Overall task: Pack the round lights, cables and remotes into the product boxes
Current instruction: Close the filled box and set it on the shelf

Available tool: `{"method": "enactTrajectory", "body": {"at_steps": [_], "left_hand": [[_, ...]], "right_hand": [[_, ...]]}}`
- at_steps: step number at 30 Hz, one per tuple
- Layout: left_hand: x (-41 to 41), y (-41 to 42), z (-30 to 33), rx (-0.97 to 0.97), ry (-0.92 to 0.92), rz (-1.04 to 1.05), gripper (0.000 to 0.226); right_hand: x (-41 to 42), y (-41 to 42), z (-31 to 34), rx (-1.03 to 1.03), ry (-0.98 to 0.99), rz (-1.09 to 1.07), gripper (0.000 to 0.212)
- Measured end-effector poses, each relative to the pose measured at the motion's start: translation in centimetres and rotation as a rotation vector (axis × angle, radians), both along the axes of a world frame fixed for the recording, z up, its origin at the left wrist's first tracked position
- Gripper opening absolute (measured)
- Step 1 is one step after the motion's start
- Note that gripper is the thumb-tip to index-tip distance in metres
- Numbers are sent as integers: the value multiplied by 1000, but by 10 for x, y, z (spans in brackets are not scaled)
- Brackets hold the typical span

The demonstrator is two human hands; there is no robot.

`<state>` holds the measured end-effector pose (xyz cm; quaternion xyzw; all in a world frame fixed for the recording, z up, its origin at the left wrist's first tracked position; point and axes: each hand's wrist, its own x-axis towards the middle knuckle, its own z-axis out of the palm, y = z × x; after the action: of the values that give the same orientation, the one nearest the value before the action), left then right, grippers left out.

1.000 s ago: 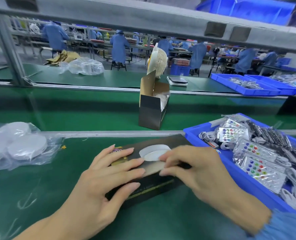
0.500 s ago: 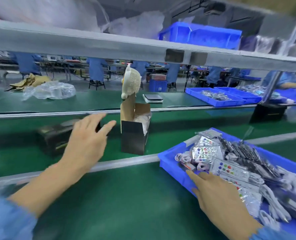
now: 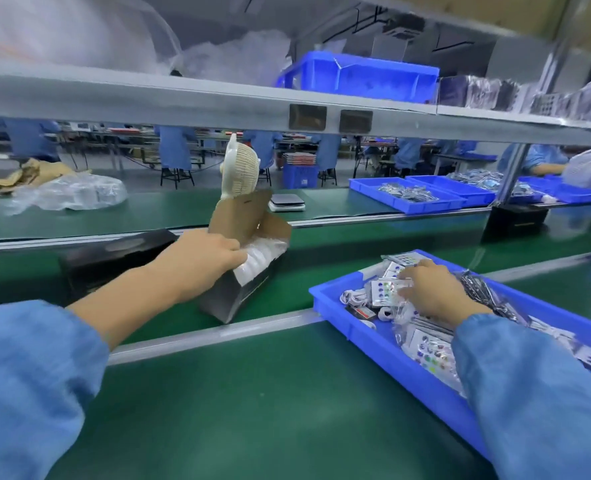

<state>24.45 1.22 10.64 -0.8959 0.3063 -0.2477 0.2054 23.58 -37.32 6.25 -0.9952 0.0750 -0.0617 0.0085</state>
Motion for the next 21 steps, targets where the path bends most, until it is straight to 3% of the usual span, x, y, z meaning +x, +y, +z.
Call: {"method": "enactTrajectory", "body": {"at_steps": [3,5,8,10,13,16,18,21], "left_hand": [[-44,43,11,-230,-19,-197,47],[-80,70,7,-305,41,-241,44],[-135,101,-16,-235,-23,-158,26],[-167,116,-25,-250,-50,-52,28],[-202,111,-35,-288,-81,110,44],[-212,71,-52,-219,-69,164,62],[-204,44,-60,-163,27,223,66],[-194,18,-60,-326,113,280,54]], "right_hand": [[7,-6,6,8,-30,111,29],[4,0,11,-43,-54,181,17],[-3,5,17,-107,-26,252,19],[-9,9,20,-123,17,270,25],[-19,19,33,-237,29,231,9],[-33,43,63,-18,-416,232,22],[-56,79,81,212,-735,452,20],[-97,165,85,206,-730,960,19]]}}
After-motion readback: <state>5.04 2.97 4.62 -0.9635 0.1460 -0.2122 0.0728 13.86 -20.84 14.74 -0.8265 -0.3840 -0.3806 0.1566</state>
